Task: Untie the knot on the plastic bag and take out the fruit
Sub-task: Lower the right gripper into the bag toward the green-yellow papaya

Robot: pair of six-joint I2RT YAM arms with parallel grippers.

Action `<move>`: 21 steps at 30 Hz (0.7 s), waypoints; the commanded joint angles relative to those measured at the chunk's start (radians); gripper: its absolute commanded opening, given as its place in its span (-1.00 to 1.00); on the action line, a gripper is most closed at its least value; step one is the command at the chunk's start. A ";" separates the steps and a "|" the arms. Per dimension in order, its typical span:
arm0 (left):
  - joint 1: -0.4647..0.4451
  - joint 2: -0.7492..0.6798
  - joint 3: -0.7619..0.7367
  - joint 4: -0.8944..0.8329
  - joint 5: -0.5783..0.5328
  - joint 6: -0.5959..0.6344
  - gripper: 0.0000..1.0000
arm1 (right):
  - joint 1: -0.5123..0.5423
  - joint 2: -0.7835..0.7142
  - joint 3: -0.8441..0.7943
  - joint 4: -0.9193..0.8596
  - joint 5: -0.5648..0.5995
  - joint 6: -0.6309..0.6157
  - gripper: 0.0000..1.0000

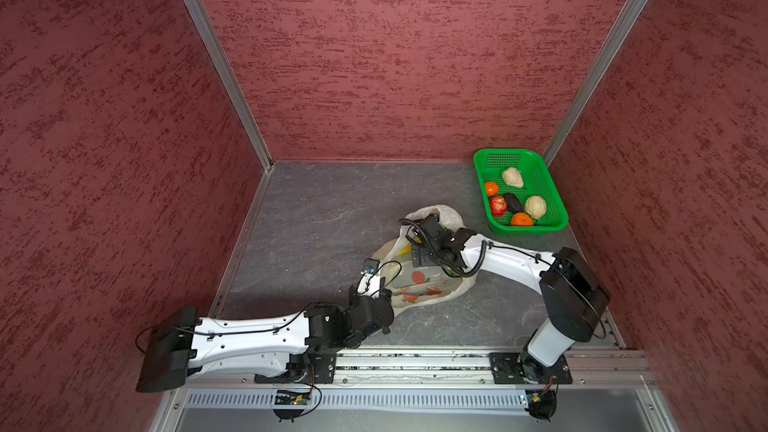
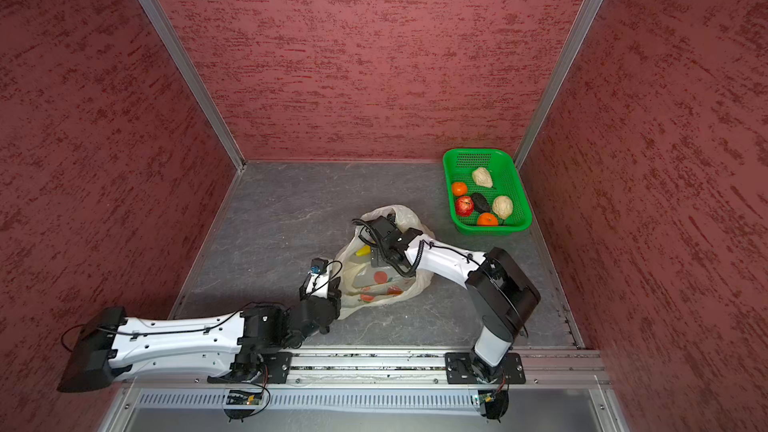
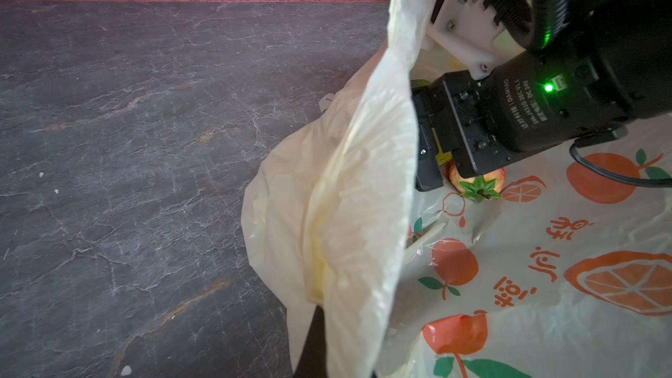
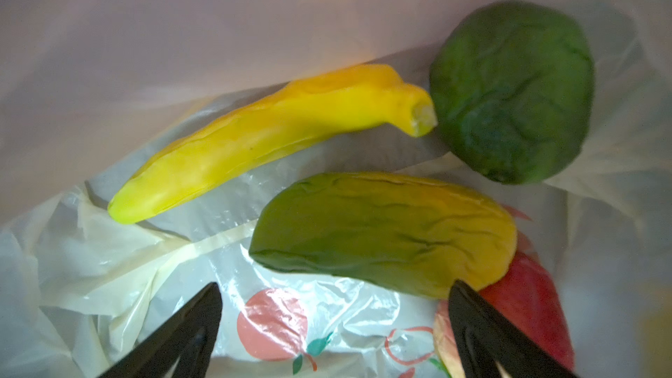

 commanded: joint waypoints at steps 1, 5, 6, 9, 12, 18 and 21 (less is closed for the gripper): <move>-0.003 0.012 0.025 0.026 0.001 -0.009 -1.00 | -0.009 -0.028 0.005 -0.022 0.060 -0.074 0.97; -0.003 0.018 0.031 0.025 0.002 -0.010 -1.00 | -0.027 -0.018 -0.004 0.030 0.077 -0.131 0.97; -0.003 0.019 0.032 0.022 0.004 -0.010 -1.00 | -0.032 -0.015 -0.006 0.043 0.074 -0.146 0.97; -0.004 0.018 0.037 0.019 0.000 -0.011 -1.00 | -0.037 -0.011 -0.011 0.082 0.080 -0.181 0.97; -0.004 0.020 0.040 0.012 -0.002 -0.012 -1.00 | -0.044 -0.013 -0.023 0.122 0.079 -0.215 0.97; -0.008 0.019 0.042 0.006 -0.012 -0.017 -1.00 | -0.088 0.009 -0.048 0.172 -0.006 -0.277 0.97; -0.008 0.020 0.042 0.006 -0.013 -0.018 -1.00 | -0.105 0.032 -0.052 0.180 -0.052 -0.300 0.97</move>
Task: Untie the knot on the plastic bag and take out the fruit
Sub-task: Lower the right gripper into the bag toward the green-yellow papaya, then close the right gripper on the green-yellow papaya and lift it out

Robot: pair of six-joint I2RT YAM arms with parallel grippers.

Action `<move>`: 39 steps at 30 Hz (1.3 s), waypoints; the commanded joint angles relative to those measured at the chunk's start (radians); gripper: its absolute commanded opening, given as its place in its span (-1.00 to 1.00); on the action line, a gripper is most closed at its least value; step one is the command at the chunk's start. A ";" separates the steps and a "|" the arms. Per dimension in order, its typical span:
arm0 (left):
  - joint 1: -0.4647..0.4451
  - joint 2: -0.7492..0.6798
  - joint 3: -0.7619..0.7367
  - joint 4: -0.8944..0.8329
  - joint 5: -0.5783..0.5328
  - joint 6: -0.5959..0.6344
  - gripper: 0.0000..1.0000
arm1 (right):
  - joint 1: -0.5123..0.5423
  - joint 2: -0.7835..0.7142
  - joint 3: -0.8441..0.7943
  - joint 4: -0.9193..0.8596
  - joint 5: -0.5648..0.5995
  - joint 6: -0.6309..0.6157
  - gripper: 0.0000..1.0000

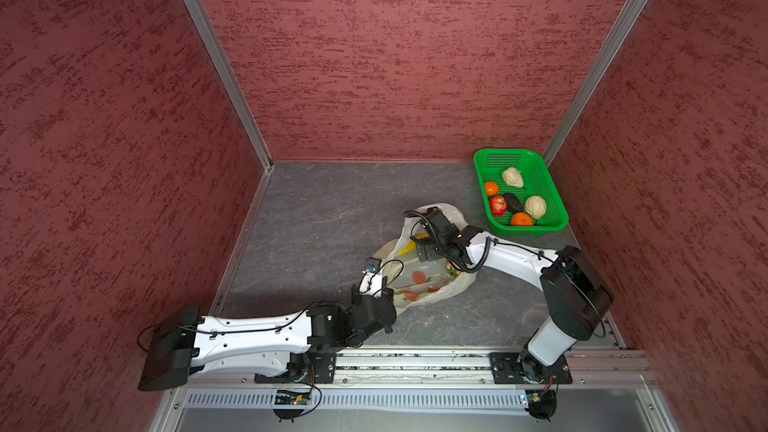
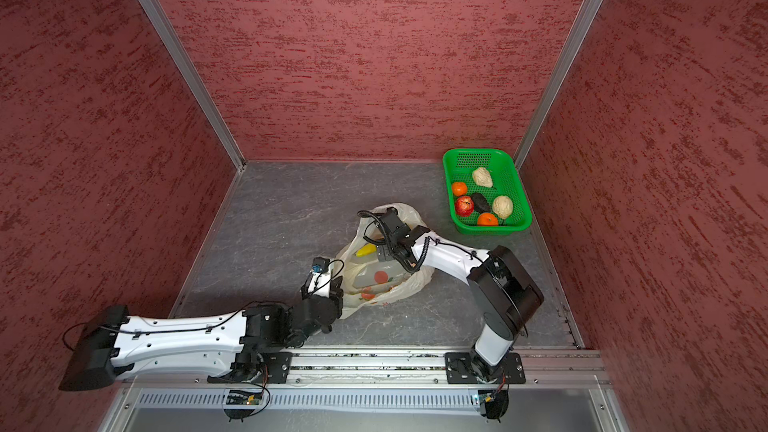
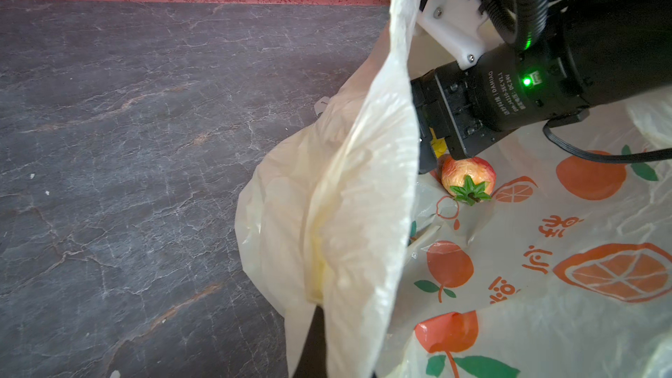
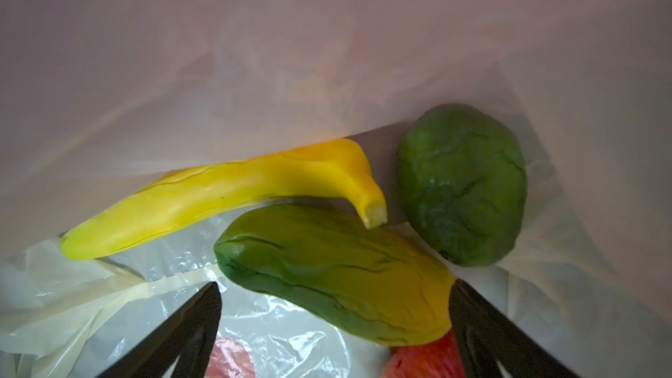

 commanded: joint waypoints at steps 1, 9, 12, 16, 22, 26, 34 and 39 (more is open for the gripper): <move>-0.007 0.002 0.024 0.000 -0.013 -0.007 -1.00 | -0.017 0.031 -0.019 0.044 -0.075 -0.054 0.97; -0.007 0.002 0.019 0.000 -0.015 -0.010 -1.00 | -0.020 0.071 -0.021 0.039 -0.237 -0.074 0.97; -0.009 -0.004 0.019 -0.004 -0.018 -0.011 -1.00 | -0.017 0.050 -0.031 0.029 -0.282 -0.065 0.97; -0.011 -0.009 0.009 -0.004 -0.021 -0.021 -1.00 | -0.011 0.038 -0.051 0.027 -0.274 -0.061 0.97; -0.013 -0.007 0.007 -0.003 -0.019 -0.022 -1.00 | -0.008 0.063 -0.039 0.044 -0.211 -0.065 0.89; -0.013 -0.010 0.008 -0.008 -0.022 -0.022 -1.00 | -0.005 0.071 -0.032 0.068 -0.193 -0.072 0.76; -0.017 -0.018 0.008 -0.020 -0.034 -0.031 -1.00 | 0.016 0.068 -0.029 0.073 -0.207 -0.092 0.24; -0.021 -0.016 0.008 -0.018 -0.033 -0.033 -1.00 | 0.037 0.046 -0.034 0.068 -0.208 -0.106 0.00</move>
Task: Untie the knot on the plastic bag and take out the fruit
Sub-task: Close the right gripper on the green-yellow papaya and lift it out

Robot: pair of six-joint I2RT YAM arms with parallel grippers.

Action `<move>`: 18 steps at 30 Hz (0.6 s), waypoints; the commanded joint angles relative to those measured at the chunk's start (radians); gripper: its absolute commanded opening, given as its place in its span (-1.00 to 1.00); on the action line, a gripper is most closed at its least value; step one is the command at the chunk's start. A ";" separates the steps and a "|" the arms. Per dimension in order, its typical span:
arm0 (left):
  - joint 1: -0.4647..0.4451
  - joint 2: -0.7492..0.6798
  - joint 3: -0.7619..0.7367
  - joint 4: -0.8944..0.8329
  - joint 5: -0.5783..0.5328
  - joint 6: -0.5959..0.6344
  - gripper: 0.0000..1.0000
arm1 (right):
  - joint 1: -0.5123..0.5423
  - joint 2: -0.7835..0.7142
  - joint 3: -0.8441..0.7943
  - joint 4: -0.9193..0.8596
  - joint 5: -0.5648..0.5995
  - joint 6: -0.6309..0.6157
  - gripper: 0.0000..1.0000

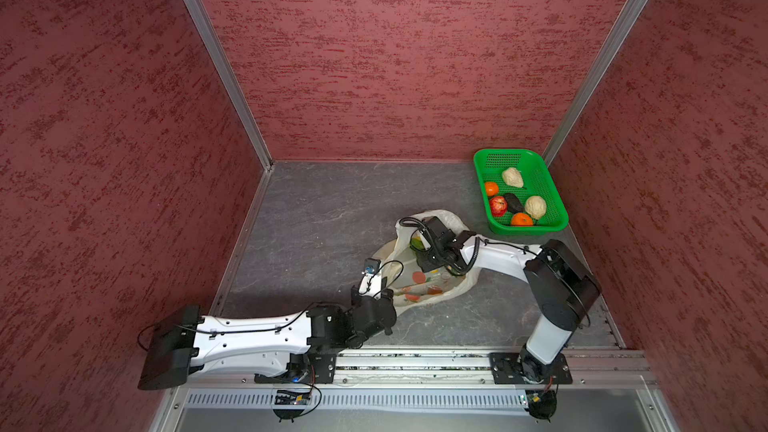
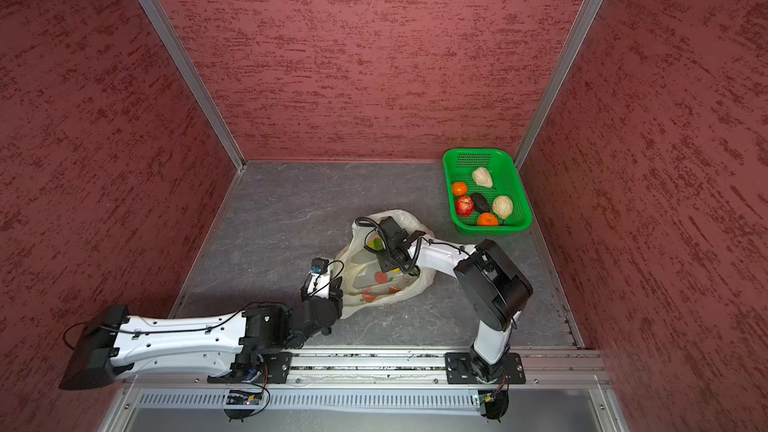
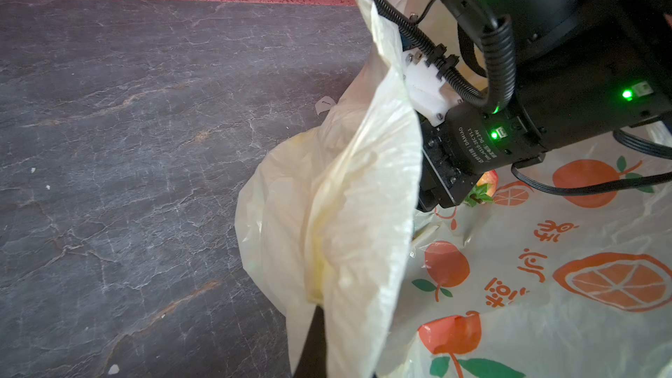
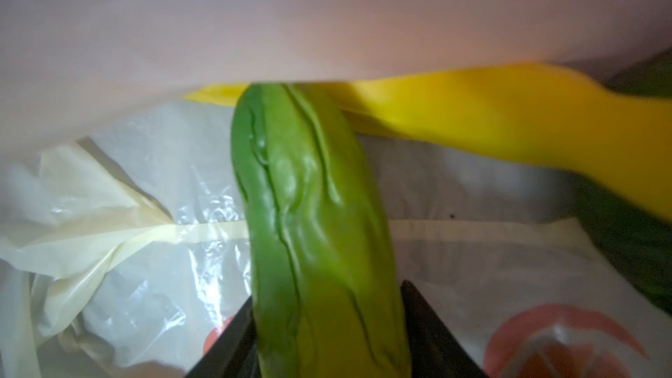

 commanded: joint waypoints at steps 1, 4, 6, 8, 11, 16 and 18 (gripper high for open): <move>-0.006 -0.015 0.008 -0.005 -0.017 -0.005 -1.00 | 0.018 -0.028 0.014 0.008 0.014 -0.016 -0.04; -0.008 -0.014 0.006 -0.008 -0.018 -0.006 -1.00 | 0.029 -0.053 0.026 -0.013 0.013 -0.017 -0.15; -0.011 -0.016 0.006 -0.009 -0.018 -0.007 -1.00 | 0.036 -0.073 0.031 -0.027 0.009 -0.017 -0.20; -0.009 -0.016 0.004 -0.010 -0.018 -0.007 -1.00 | 0.041 -0.093 0.034 -0.037 0.001 -0.011 -0.23; -0.009 -0.020 0.002 -0.012 -0.019 -0.008 -1.00 | 0.049 -0.121 0.037 -0.058 -0.012 0.003 -0.26; -0.009 -0.028 -0.002 -0.015 -0.023 -0.006 -1.00 | 0.069 -0.177 0.044 -0.094 -0.033 0.035 -0.28; -0.009 -0.033 -0.005 -0.015 -0.024 -0.009 -1.00 | 0.081 -0.203 0.046 -0.107 -0.039 0.051 -0.28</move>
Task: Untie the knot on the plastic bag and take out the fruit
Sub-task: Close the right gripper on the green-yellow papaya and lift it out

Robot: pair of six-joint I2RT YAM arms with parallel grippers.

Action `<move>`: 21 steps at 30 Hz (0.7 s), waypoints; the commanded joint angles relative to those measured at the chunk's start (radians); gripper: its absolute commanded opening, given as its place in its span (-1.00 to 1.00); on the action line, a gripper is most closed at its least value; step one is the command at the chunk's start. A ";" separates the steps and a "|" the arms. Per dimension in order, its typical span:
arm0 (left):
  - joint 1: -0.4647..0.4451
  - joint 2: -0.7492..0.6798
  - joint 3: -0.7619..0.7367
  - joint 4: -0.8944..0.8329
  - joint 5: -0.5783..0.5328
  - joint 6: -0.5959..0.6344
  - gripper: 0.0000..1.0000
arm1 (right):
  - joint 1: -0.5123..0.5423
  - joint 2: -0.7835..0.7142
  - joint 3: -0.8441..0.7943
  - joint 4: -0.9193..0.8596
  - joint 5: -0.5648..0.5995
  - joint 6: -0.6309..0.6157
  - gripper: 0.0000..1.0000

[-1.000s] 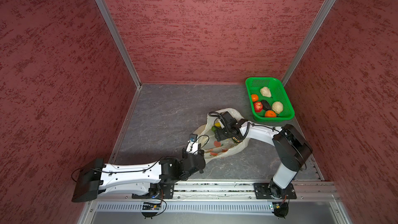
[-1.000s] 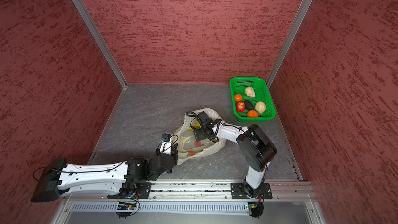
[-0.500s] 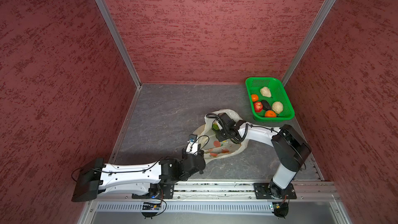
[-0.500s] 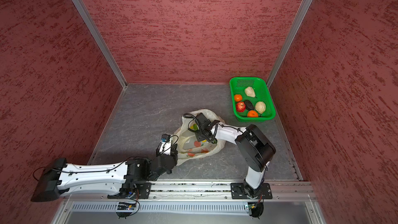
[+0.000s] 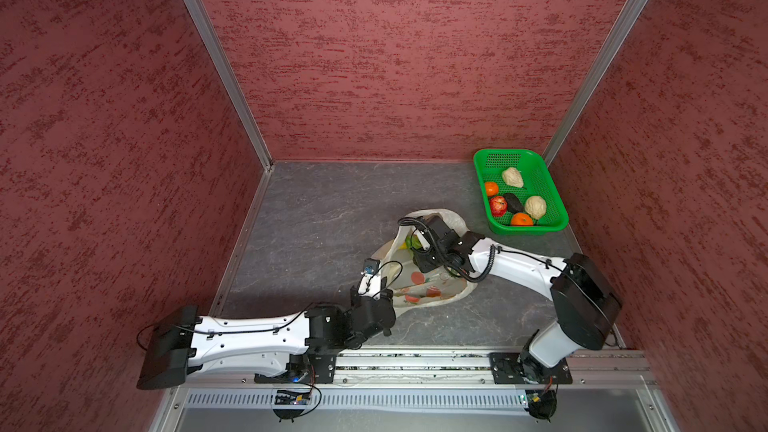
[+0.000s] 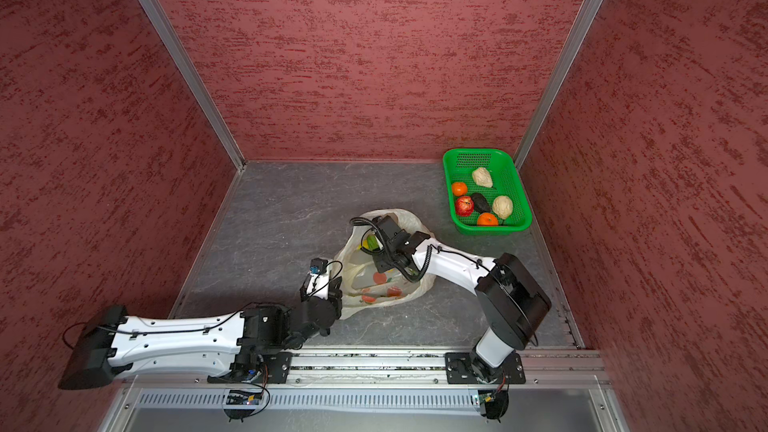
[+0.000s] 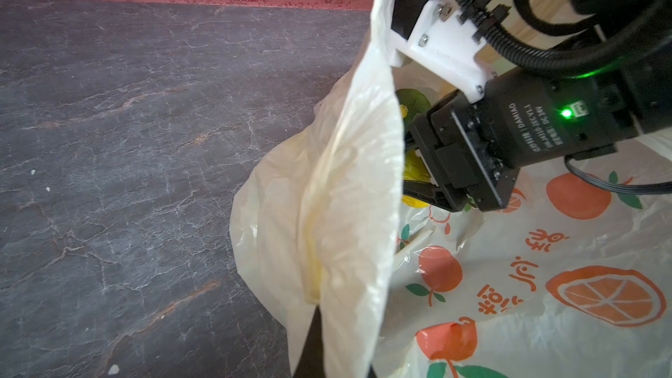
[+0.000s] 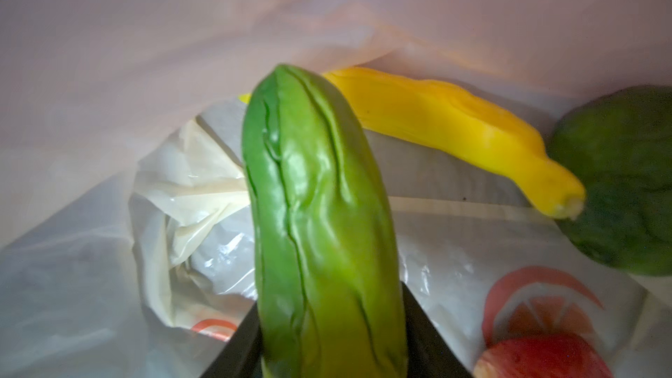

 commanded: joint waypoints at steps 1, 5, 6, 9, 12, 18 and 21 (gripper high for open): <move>-0.003 -0.016 -0.006 -0.011 -0.018 -0.008 -1.00 | 0.021 -0.056 0.035 -0.043 -0.023 0.036 -0.28; -0.002 -0.022 -0.010 -0.008 -0.018 -0.004 -1.00 | 0.047 -0.093 0.051 -0.077 -0.029 0.059 -0.28; -0.001 -0.022 -0.010 -0.007 -0.018 -0.003 -1.00 | 0.053 -0.102 0.054 -0.084 -0.031 0.064 -0.28; -0.001 -0.025 -0.010 -0.005 -0.017 0.003 -1.00 | 0.066 -0.137 0.054 -0.111 -0.034 0.083 -0.28; 0.001 -0.030 -0.012 -0.008 -0.018 0.004 -1.00 | 0.080 -0.191 0.052 -0.135 -0.039 0.105 -0.28; 0.003 -0.035 -0.019 -0.004 -0.022 0.003 -1.00 | 0.094 -0.271 0.069 -0.199 -0.049 0.139 -0.29; 0.003 -0.036 -0.017 -0.005 -0.027 0.003 -1.00 | 0.097 -0.301 0.089 -0.241 -0.059 0.148 -0.29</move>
